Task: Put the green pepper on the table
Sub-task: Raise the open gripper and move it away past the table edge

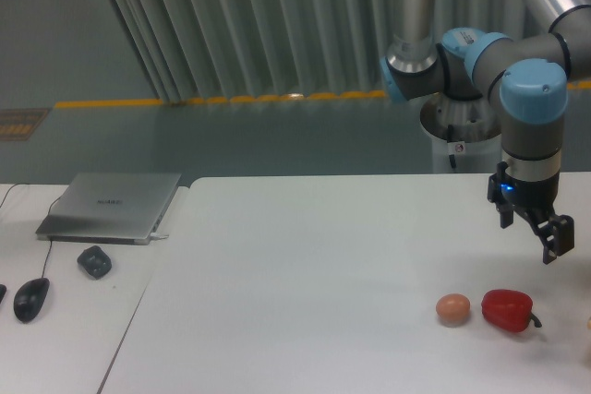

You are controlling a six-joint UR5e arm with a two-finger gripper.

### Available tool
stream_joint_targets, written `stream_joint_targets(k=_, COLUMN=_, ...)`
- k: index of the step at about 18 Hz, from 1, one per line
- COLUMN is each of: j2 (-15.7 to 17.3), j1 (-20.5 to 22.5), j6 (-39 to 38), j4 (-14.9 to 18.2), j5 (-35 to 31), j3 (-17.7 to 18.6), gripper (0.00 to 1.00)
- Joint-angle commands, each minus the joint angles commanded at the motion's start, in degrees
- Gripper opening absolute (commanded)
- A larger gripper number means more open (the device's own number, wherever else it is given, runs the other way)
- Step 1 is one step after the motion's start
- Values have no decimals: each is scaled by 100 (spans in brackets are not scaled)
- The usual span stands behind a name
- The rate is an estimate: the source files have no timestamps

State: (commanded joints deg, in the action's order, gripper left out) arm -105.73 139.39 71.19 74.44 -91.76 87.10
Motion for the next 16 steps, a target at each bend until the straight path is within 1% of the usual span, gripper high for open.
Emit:
stream_joint_targets(k=11, j2=17, j1=-9, j6=44, j4=-88, j5=-17, j3=61, gripper=100)
stream_joint_targets(k=16, j2=9, j1=-9, j6=-9, j4=-272, j5=35, j3=62, gripper=100)
